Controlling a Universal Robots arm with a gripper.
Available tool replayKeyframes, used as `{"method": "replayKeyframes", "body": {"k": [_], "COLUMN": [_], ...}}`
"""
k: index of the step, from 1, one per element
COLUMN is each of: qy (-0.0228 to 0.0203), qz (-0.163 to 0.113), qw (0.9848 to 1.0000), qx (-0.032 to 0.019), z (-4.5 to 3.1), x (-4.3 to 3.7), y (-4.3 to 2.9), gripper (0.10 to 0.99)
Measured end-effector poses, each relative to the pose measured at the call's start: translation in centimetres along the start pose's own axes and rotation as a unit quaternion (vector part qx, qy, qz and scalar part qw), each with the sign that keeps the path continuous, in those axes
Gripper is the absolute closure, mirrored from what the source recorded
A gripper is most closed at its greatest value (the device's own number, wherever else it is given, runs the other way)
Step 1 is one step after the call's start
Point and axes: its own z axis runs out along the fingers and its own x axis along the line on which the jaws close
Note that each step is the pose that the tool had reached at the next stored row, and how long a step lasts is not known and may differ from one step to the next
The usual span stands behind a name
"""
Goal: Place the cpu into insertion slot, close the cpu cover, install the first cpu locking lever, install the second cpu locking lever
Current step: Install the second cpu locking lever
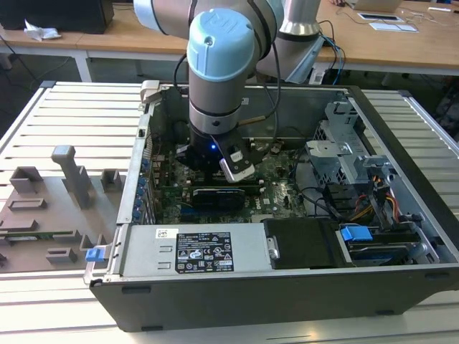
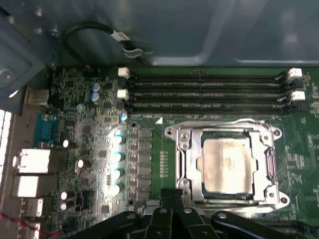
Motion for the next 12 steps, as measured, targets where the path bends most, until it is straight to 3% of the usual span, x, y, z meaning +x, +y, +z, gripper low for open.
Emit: {"method": "replayKeyframes", "body": {"k": [2, 3, 5, 7, 9, 11, 12], "qy": [-0.0003, -0.0002, -0.0002, 0.0001, 0.0004, 0.0007, 0.0009], "qz": [0.0, 0.0, 0.0, 0.0, 0.0, 0.0, 0.001], "qw": [1.0, 1.0, 1.0, 1.0, 0.9999, 0.9998, 0.9997], "qx": [-0.0016, -0.0017, -0.0008, 0.0057, 0.0106, 0.0187, 0.0263], "z": [-0.32, -1.03, -1.12, -0.9, -0.78, -0.63, -0.51], "x": [0.01, 0.03, -0.24, -0.86, -1.23, -1.62, -1.89], "y": [0.0, 0.15, 0.57, 1.71, 2.31, 2.98, 3.5], "gripper": [0.98, 0.98, 0.98, 0.98, 0.98, 0.98, 0.98]}}
